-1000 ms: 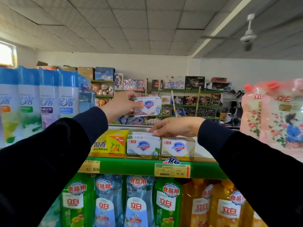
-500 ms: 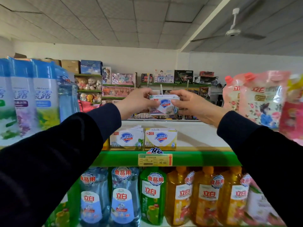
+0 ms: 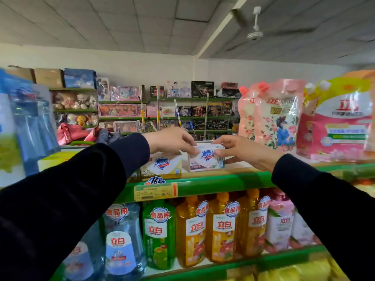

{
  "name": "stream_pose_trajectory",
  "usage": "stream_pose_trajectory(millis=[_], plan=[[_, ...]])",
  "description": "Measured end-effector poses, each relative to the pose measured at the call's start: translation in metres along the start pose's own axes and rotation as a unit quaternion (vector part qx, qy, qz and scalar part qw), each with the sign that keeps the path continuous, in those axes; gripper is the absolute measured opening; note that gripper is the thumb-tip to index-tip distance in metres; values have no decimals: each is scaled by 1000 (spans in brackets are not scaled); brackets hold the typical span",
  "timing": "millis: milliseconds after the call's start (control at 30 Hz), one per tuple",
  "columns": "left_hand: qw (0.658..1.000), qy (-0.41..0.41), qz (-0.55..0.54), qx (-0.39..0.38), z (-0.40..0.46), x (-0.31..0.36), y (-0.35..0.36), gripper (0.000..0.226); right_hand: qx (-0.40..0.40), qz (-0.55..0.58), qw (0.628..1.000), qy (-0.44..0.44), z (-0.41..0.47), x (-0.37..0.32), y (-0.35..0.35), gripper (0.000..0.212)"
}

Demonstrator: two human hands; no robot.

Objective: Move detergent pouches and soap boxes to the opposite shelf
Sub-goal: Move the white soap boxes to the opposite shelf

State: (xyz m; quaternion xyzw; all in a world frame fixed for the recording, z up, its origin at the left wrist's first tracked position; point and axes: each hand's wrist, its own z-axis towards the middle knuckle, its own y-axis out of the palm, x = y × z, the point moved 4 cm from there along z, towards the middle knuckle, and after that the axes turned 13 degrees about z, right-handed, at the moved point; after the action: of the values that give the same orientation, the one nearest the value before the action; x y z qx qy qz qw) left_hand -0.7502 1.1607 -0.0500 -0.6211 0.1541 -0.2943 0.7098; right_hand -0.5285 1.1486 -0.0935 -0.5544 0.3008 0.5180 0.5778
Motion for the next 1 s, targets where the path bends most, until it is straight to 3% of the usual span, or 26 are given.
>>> stream_pose_trajectory(millis=[167, 333, 500, 567, 767, 1000], plan=[[1000, -4, -3, -21, -5, -3, 1, 28, -9, 34, 999, 11, -6, 6, 8, 41], [999, -3, 6, -38, -8, -8, -3, 23, -13, 44, 999, 12, -8, 4, 16, 24], [998, -9, 9, -69, -7, -3, -3, 42, -6, 30, 999, 29, -19, 0, 17, 38], [999, 2, -13, -42, -3, 5, -8, 48, 6, 20, 999, 26, -27, -4, 14, 46], [990, 72, -82, 87, 13, 50, -19, 40, 130, -17, 991, -12, -66, -20, -10, 44], [967, 203, -138, 67, 16, 134, 5, 44, 296, -71, 952, -35, -152, -36, -32, 37]])
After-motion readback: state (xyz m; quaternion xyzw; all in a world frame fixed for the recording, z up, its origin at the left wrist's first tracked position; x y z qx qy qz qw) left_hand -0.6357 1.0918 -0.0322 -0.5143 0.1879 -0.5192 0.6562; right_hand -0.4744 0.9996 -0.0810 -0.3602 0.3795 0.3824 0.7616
